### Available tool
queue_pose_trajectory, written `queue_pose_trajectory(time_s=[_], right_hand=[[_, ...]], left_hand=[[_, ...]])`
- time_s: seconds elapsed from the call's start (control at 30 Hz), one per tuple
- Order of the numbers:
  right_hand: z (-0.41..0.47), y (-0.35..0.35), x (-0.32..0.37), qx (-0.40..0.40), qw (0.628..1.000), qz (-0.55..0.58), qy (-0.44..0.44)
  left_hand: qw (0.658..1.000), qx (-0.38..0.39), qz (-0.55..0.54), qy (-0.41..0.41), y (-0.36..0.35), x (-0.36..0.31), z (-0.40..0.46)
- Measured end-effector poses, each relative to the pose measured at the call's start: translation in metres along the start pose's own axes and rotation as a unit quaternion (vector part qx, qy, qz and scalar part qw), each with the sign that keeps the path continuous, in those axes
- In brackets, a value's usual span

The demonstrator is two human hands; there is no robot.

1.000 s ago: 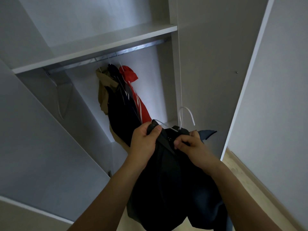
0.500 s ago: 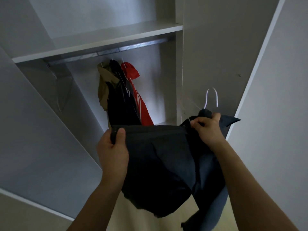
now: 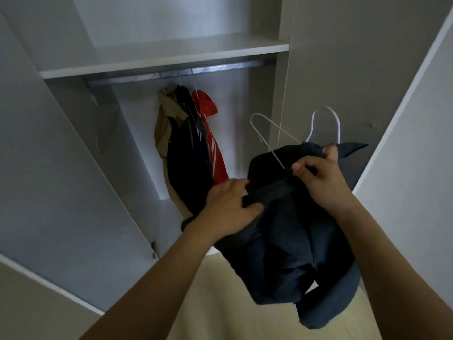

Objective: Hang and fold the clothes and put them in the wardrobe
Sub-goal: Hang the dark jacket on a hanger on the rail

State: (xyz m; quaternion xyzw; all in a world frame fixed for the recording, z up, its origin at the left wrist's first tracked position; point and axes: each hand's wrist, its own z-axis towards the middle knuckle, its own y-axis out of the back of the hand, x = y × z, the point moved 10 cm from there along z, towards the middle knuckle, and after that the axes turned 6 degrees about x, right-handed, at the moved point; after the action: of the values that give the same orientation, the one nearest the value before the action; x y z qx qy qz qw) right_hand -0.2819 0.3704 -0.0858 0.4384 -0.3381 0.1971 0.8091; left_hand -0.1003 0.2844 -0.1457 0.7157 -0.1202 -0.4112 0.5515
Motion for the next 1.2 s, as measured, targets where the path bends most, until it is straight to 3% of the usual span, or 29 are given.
queue_pose_trajectory(time_s=[0.07, 0.17, 0.3, 0.37, 0.53, 0.6, 0.67, 0.7, 0.77, 0.87, 1.03, 1.2], right_hand=[[0.002, 0.003, 0.013, 0.011, 0.999, -0.017, 0.029], [0.008, 0.016, 0.015, 0.000, 0.997, -0.064, 0.035], [0.021, 0.019, 0.001, -0.005, 0.997, -0.074, -0.003], [0.030, 0.012, -0.009, 0.003, 0.997, -0.067, -0.031], [0.042, -0.006, -0.026, 0.019, 0.995, -0.048, -0.086], [0.042, -0.015, -0.020, 0.036, 0.996, -0.027, -0.082], [0.043, -0.020, -0.008, 0.047, 0.997, -0.008, -0.068], [0.044, -0.020, -0.001, 0.049, 0.997, -0.001, -0.058], [0.044, -0.016, 0.012, 0.047, 0.998, 0.006, -0.039], [0.043, -0.012, 0.034, 0.047, 0.999, -0.015, -0.006], [0.033, -0.015, 0.069, 0.054, 0.995, -0.027, 0.074], [0.019, -0.011, 0.064, 0.092, 0.993, -0.033, 0.069]], left_hand=[[0.999, 0.016, 0.018, -0.047, -0.012, -0.036, 0.015], [0.996, -0.020, 0.003, -0.086, -0.019, -0.062, 0.018], [0.985, -0.098, 0.084, -0.119, -0.013, -0.067, -0.007], [0.983, -0.088, 0.107, -0.120, -0.011, -0.057, -0.018], [0.982, 0.059, 0.116, -0.137, -0.031, -0.022, -0.050], [0.979, 0.180, 0.037, -0.092, -0.042, 0.003, -0.047], [0.948, 0.303, -0.097, -0.028, -0.046, 0.023, -0.038], [0.929, 0.326, -0.173, -0.006, -0.042, 0.029, -0.029], [0.901, 0.277, -0.332, 0.045, -0.023, 0.039, 0.002], [0.847, 0.124, -0.487, 0.176, -0.004, 0.070, 0.051], [0.775, 0.052, -0.559, 0.292, -0.014, 0.091, 0.096], [0.762, -0.001, -0.574, 0.299, -0.009, 0.114, 0.117]])
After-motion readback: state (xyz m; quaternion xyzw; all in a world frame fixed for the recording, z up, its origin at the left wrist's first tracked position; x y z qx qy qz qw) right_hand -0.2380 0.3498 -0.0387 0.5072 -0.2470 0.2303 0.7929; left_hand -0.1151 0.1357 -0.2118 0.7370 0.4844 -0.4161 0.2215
